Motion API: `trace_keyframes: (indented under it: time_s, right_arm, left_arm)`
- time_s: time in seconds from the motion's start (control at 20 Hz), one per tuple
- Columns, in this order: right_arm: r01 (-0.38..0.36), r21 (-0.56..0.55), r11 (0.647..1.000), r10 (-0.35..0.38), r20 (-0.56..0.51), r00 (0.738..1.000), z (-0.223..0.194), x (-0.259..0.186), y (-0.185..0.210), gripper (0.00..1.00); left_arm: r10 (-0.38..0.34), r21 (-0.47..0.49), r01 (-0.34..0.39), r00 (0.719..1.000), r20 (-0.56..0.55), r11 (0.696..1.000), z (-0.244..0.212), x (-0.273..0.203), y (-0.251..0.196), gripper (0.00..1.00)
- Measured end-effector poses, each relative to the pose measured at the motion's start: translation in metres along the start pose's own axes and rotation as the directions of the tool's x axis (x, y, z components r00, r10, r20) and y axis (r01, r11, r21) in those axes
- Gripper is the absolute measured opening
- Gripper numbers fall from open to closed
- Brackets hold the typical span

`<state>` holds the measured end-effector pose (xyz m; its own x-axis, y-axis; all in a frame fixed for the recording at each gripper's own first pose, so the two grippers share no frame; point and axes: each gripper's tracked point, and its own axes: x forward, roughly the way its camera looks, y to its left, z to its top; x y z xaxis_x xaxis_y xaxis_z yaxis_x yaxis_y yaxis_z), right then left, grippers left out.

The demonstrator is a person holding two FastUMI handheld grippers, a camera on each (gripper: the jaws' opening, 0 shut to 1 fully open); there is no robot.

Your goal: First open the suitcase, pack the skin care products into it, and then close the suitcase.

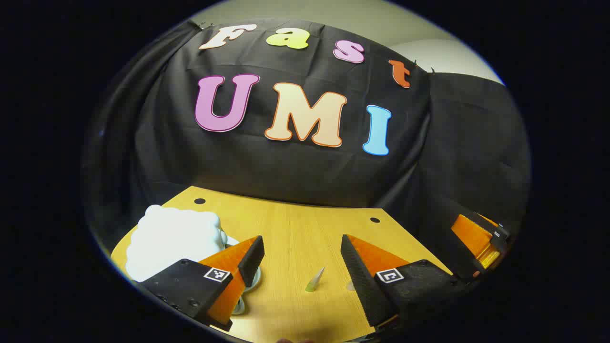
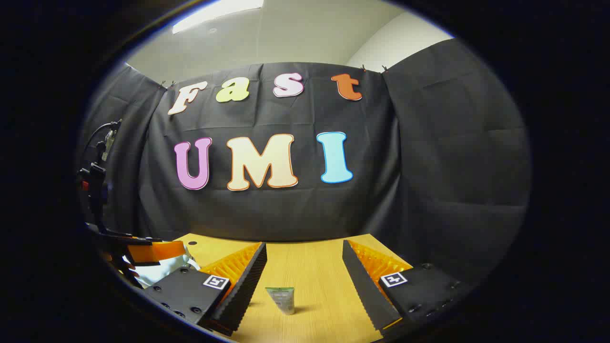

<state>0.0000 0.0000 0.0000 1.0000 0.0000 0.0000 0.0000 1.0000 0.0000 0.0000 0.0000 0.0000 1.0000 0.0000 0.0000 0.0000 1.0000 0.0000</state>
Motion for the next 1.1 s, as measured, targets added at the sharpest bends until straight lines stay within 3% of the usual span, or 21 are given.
trace_keyframes:
  time_s: [0.4, 0.65, 0.9, 1.1]
  right_arm:
    - [-0.005, 0.007, 1.000, 0.005, -0.042, 0.999, -0.013, 0.000, 0.004, 0.99]
    - [-0.040, 0.031, 0.999, 0.042, -0.062, 0.997, -0.021, 0.002, 0.017, 0.98]
    - [-0.052, 0.021, 0.998, 0.054, -0.083, 0.995, -0.030, 0.002, 0.026, 0.98]
    - [-0.050, 0.006, 0.999, 0.050, -0.092, 0.994, -0.034, -0.001, 0.027, 0.98]
  left_arm:
    - [0.018, -0.038, -0.023, 0.993, -0.119, 0.999, -0.009, 0.019, 0.031, 0.95]
    - [0.002, -0.108, -0.031, 0.967, -0.256, 0.994, -0.017, 0.049, 0.060, 0.95]
    - [0.024, -0.119, -0.083, 0.900, -0.434, 0.989, -0.044, 0.079, 0.093, 0.95]
    - [0.035, -0.088, -0.107, 0.807, -0.589, 0.990, -0.070, 0.089, 0.107, 0.96]
